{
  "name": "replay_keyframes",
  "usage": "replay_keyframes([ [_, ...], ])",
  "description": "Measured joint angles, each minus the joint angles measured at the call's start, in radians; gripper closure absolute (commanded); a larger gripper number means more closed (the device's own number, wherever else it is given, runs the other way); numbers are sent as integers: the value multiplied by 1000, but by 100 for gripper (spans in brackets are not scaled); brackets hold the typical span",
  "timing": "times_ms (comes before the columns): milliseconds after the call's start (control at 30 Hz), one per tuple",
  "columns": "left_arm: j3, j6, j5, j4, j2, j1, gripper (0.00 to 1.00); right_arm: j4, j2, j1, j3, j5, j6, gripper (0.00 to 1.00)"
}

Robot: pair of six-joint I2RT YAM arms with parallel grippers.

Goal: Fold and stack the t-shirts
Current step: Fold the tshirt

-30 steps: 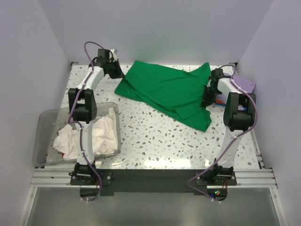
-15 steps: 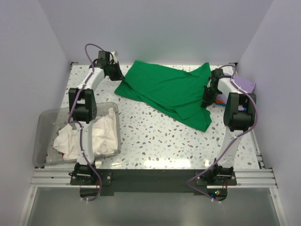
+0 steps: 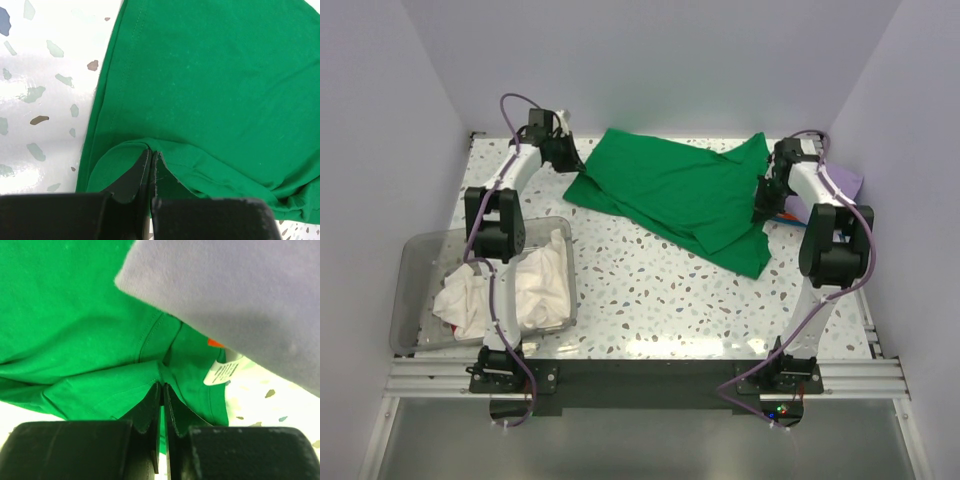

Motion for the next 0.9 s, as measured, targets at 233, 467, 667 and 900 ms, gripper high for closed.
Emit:
replay_keyframes([
  [233, -6, 4, 0, 0, -8, 0, 100, -28, -2, 0, 3, 17, -5, 95],
  [467, -14, 4, 0, 0, -23, 0, 100, -37, -18, 0, 3, 14, -10, 100],
  [667, -40, 5, 0, 13, -56, 0, 100, -62, -101, 0, 3, 9, -5, 100],
  [900, -43, 5, 2, 37, -73, 0, 100, -121, -213, 0, 64, 8, 8, 100],
])
